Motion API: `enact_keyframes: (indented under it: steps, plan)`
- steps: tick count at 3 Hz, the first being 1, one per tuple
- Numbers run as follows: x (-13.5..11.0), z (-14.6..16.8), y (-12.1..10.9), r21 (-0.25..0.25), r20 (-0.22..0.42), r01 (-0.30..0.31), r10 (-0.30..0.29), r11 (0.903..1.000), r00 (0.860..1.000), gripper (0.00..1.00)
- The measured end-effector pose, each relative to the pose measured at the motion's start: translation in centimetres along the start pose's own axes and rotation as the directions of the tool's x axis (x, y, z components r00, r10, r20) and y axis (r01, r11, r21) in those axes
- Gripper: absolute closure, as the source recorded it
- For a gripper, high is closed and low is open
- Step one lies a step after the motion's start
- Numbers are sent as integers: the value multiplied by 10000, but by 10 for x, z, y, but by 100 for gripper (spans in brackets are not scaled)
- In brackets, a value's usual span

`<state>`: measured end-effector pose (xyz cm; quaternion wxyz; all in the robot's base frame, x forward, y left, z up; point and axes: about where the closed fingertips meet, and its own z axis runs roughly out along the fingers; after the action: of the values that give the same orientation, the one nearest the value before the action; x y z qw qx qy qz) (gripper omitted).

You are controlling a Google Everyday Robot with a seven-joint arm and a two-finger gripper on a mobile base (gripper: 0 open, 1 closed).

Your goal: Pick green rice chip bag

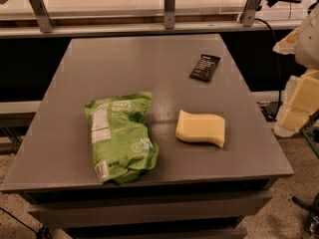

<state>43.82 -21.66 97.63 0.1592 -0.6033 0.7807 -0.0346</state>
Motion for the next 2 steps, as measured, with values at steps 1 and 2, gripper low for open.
enact_keyframes:
  steps: [1, 2]
  plan:
    - [0, 0, 0, 2, 1, 0, 0, 10000, 10000, 0]
    - [-41, 29, -4, -454, 32, 1056, -1055, 9934, 9944, 0]
